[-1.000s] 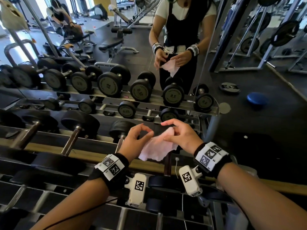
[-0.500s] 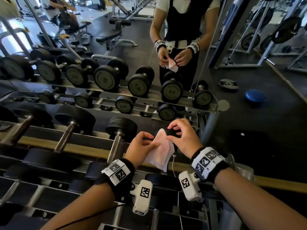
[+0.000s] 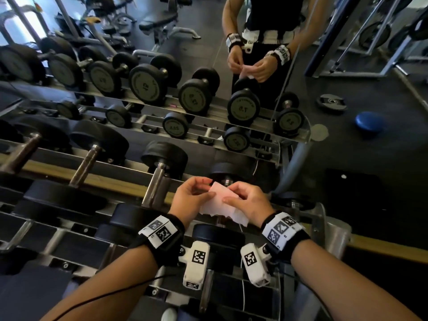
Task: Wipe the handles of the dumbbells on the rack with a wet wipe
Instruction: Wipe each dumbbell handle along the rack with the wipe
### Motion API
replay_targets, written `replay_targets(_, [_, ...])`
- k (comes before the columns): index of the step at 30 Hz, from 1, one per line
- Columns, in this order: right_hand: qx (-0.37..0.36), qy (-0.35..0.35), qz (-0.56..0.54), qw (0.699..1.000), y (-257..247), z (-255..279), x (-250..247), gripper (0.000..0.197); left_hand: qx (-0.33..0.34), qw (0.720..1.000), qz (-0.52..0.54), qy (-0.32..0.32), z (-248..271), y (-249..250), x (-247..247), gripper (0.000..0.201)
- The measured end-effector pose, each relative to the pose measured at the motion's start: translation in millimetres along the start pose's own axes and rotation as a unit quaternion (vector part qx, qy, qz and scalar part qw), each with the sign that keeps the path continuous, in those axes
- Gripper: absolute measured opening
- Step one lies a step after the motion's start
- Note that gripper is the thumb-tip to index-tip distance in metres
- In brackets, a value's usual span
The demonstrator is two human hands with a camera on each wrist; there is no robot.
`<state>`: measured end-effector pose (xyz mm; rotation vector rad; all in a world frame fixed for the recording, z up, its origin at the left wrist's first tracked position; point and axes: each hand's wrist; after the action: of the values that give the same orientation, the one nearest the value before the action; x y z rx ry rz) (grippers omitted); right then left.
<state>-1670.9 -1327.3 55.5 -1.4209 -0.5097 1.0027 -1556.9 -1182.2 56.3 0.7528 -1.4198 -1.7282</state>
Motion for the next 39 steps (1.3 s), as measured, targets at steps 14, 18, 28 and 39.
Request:
replay_targets(14, [-0.126, 0.026, 0.346, 0.930, 13, -54, -34, 0.012, -0.048, 0.986, -0.141, 0.072, 33, -75, -4, 0.042])
replay_targets(18, [-0.259, 0.007, 0.408, 0.875, 15, -61, -23, 0.018, -0.084, 0.979, -0.174, 0.061, 31, -75, 3, 0.041])
replay_targets(28, [-0.240, -0.174, 0.377, 0.877, 70, -47, -13, 0.025, -0.129, 0.973, -0.185, 0.039, 27, -74, -3, 0.034])
replay_targets(39, [-0.308, -0.161, 0.405, 0.846, 63, -64, -26, 0.036, -0.144, 0.972, -0.178, 0.045, 38, -77, -5, 0.029])
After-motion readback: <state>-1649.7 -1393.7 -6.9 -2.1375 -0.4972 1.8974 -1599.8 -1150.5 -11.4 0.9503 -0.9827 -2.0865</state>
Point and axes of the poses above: each hand's wrist, its own z-axis away from the middle knuckle, its own x-axis out of the palm, y = z × x, and after that the axes turned 6 degrees about y, right-handed
